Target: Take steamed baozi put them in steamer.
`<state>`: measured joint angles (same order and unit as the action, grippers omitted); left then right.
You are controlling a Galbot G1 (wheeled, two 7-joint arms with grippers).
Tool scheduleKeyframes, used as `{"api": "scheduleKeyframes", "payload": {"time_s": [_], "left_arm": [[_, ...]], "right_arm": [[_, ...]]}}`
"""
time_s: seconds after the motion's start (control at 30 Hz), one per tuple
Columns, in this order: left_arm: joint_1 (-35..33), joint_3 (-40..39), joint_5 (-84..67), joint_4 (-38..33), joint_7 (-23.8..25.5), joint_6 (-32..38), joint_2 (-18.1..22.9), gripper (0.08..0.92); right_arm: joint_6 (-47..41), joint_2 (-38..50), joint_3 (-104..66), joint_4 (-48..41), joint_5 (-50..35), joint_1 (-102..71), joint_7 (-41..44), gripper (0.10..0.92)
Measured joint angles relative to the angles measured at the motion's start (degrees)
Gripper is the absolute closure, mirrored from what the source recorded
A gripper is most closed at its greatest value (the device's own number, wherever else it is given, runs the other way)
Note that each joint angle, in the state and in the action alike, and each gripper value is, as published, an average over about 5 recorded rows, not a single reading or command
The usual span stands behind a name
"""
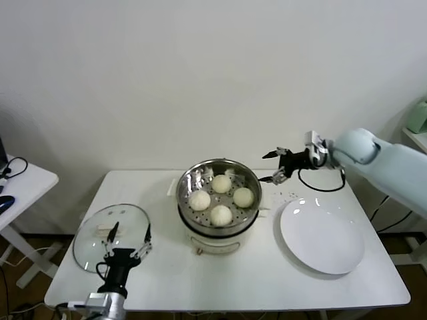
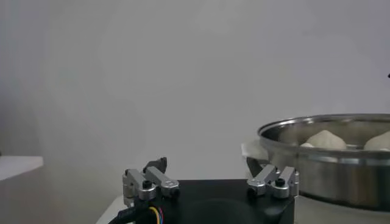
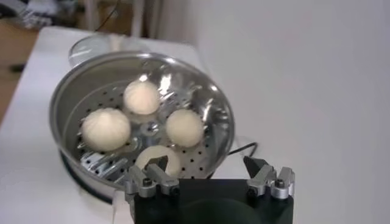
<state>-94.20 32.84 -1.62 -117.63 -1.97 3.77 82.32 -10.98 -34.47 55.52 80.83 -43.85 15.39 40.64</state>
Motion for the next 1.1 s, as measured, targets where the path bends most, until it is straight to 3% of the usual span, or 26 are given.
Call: {"api": "scheduleKeyframes", "payload": {"time_s": [0.27,0.67,1.1], "left_arm": [[1.1,0.6,1.5,-0.2,1.9,-0.3,0.7,0.177],[1.8,1.6,2.6,-0.3,4.6,-1.6,1.9,0.177],[0.7,1.9,2.4,-1.1,4.9,-1.7,3.2,0.177]], "right_arm": [[3.1,0.4,-30.6,6.4,6.1,-30.2,-7.6,0.203],[11.0,-17.0,-74.0,13.9,16.0,-69.8,-14.9,0.203],[18.3,-33.7,-92.7,18.4,17.8,-92.6,-19.8,0.203]]}}
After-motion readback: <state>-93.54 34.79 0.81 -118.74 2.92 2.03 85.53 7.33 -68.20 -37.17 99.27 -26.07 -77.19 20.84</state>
